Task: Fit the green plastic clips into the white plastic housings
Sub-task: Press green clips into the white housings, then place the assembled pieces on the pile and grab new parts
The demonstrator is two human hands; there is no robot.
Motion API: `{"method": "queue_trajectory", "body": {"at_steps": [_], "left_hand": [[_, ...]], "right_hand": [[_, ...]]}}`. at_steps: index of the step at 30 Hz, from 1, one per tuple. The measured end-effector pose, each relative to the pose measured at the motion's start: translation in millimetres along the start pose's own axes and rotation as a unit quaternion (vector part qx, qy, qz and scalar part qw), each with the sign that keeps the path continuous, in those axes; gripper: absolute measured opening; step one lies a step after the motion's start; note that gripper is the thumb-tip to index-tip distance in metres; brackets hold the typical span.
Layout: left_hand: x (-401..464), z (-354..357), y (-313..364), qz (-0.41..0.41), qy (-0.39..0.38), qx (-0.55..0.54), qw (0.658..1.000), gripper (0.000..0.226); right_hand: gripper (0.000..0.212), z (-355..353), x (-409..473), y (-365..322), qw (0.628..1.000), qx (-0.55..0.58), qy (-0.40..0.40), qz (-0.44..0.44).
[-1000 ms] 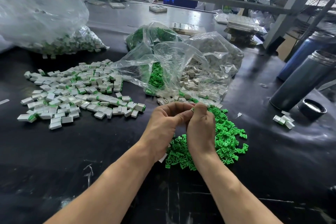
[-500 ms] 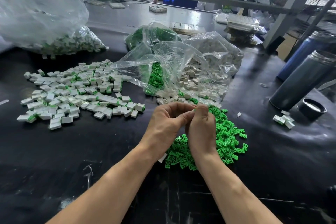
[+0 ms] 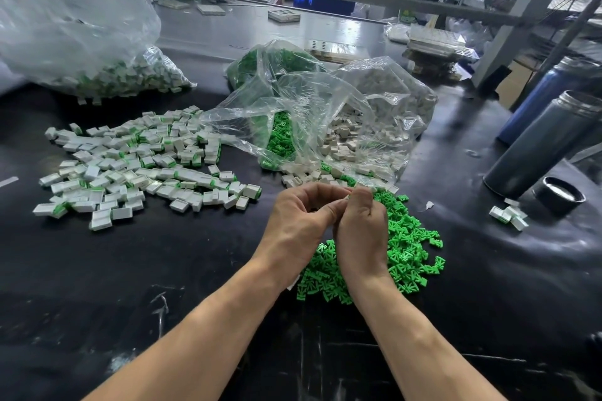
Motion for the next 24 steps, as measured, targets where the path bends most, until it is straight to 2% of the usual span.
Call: {"method": "queue_trajectory", "body": {"at_steps": [11, 14, 17, 20, 24], "left_hand": [[-0.1, 2.0, -1.8, -0.009, 0.009, -0.011, 1.0, 0.01], [1.9, -0.2, -1.9, -0.017, 0.001, -0.009, 1.0, 0.009], [4.9, -7.6, -1.6, -0.021, 0.011, -0.01, 1.0, 0.004], [9.3, -15.9, -1.8, 0.001, 0.03, 0.06, 0.998, 0.005], [11.7, -24.2, 0.6, 0.026, 0.04, 0.103, 0.994, 0.005]], "right_hand": [[0.055, -1.0, 0.5, 5.0, 1.0, -0.019, 0.006, 0.014], [0.059, -1.5, 0.6, 5.0, 0.999, -0.015, -0.016, 0.035], [0.064, -7.1, 0.4, 0.4, 0.998, -0.046, -0.025, 0.02], [0.045, -20.4, 2.8, -6.1, 0.998, -0.049, -0.025, -0.022], [0.014, -27.3, 2.6, -10.2, 0.991, -0.079, -0.082, -0.073]]}}
Point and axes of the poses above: each hand's wrist, its own x-axis towards the middle knuckle, its own z-axis out of the palm, y = z × x, the point moved 3 cm from there along x, towards the middle knuckle, and after that the axes turned 2 degrees about z, right-handed, at the moved point
